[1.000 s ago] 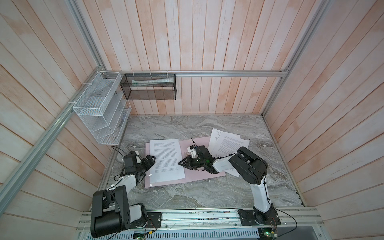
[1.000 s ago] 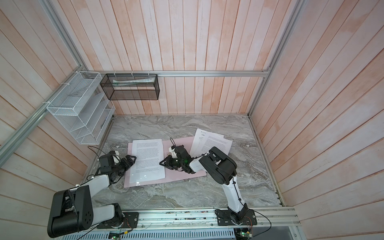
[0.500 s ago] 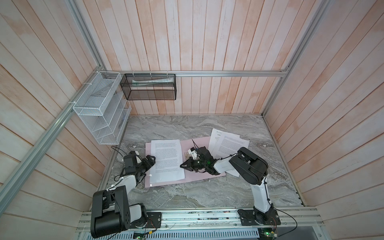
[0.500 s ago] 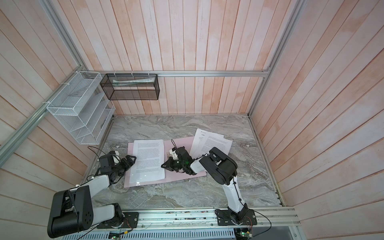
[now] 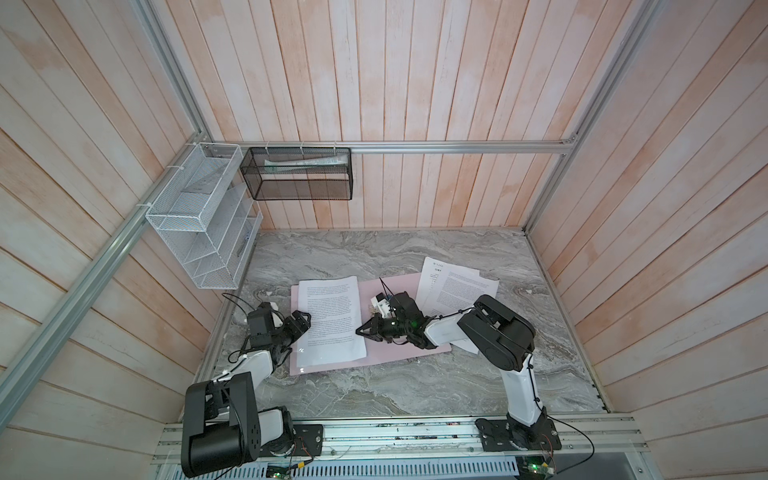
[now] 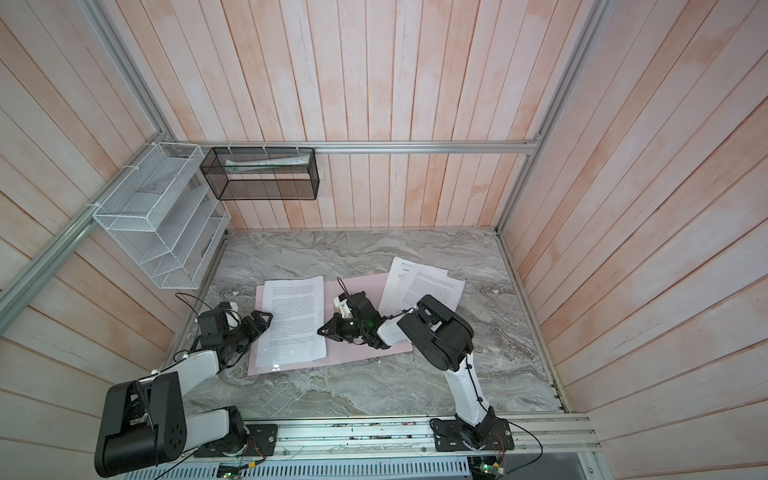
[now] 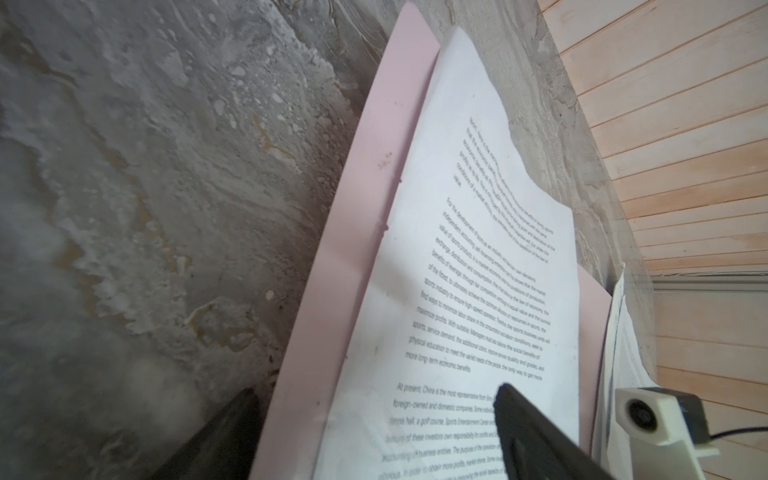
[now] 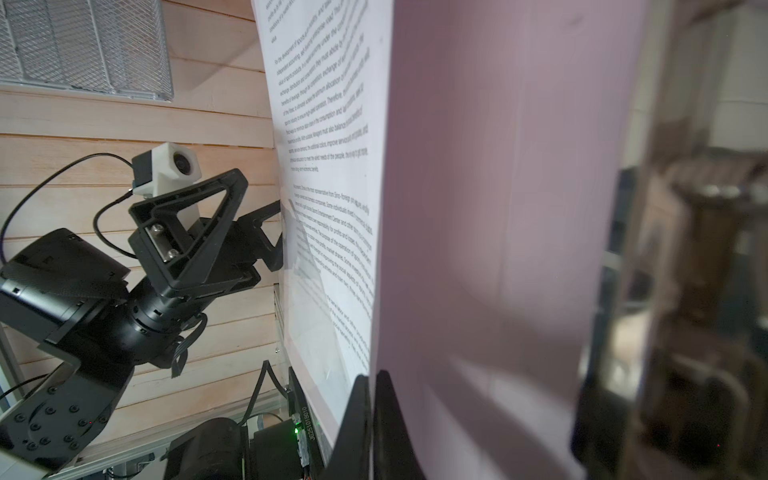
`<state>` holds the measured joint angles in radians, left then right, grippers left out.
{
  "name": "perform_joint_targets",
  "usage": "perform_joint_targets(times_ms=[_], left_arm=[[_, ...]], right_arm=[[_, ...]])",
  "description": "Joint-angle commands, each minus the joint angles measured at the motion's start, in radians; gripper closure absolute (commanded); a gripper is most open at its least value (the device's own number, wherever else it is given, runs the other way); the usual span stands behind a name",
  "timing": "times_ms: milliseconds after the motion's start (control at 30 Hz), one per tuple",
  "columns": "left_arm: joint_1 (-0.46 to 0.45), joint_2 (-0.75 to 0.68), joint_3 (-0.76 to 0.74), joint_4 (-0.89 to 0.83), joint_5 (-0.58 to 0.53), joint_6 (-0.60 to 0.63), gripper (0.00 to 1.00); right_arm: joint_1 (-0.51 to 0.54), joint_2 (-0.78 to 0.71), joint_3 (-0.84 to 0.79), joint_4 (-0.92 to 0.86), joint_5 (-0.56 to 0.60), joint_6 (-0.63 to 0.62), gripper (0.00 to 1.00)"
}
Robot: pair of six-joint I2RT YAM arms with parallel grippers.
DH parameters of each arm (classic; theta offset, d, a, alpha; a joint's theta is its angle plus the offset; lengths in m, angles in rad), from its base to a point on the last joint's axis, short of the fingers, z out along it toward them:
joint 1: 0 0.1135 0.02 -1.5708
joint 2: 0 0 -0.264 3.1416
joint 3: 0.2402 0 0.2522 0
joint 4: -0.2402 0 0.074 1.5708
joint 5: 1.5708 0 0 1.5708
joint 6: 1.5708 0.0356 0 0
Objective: Put the files into the folder
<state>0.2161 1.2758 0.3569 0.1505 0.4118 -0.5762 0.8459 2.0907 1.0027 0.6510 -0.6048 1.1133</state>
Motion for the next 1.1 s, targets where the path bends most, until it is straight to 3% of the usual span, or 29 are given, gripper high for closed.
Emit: perform_joint_targets(times_ms=[0, 733, 1067], left_arm=[[0.001, -0.013, -0.017, 0.014, 0.011, -0.002, 0.1], [0.0, -0.011, -0.018, 0.02, 0.015, -0.002, 0.1], [0.0, -0.009, -0.016, 0.02, 0.015, -0.002, 0.1]], right_arm=[[0.009, 0.012, 0.046, -0.092, -0.007, -0.085, 1.0], [0.042, 0.063, 0.217, -0.314, -0.069, -0.283, 1.0], [0.039, 0.045, 0.213, -0.329, -0.076, -0.309, 1.0]])
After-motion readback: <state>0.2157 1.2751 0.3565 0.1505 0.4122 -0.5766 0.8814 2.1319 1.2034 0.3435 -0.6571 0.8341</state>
